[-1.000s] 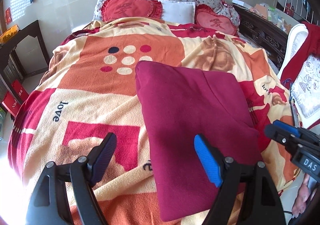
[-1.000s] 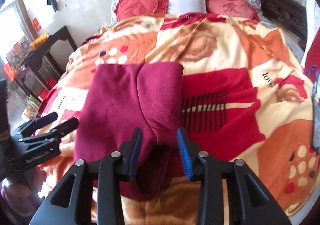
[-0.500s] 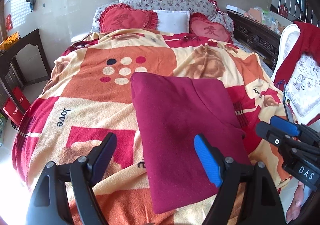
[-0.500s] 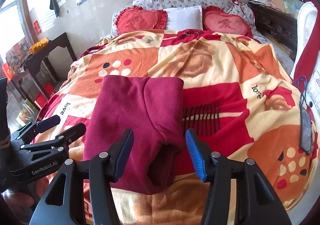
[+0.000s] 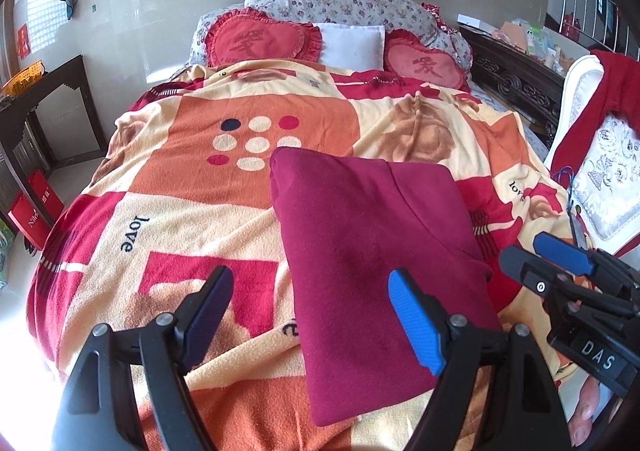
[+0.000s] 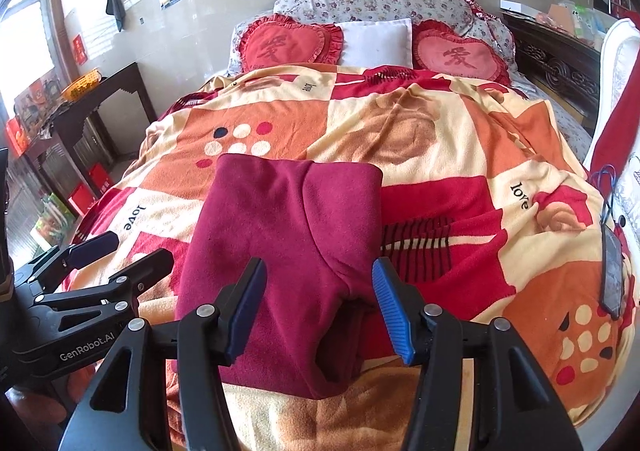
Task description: Fold small clothes
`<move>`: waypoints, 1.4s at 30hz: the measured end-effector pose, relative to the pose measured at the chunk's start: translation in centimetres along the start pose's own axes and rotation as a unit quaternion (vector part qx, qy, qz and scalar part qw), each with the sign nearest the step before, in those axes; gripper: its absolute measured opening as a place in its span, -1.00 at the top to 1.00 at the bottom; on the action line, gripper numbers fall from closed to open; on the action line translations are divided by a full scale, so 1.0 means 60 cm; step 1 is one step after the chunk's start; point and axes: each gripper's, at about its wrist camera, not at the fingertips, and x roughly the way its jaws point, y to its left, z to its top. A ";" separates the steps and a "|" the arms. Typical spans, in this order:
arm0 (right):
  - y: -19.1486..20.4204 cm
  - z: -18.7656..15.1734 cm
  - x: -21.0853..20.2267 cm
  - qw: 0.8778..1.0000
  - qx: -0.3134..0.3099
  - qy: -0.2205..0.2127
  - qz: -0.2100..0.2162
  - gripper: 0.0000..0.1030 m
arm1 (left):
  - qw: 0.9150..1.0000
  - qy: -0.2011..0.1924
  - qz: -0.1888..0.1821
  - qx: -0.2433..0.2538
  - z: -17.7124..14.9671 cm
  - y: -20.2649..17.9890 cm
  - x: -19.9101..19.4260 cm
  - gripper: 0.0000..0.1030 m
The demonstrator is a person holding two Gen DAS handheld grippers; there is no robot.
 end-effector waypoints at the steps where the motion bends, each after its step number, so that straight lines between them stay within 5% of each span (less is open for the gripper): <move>1: 0.001 0.000 0.001 1.000 0.000 0.001 0.000 0.25 | 1.000 0.001 0.000 0.000 0.000 0.000 0.001 -0.62; 42: -0.016 -0.002 0.053 0.999 0.016 0.028 0.009 0.25 | 1.000 0.028 0.006 0.001 -0.001 -0.001 0.051 -0.62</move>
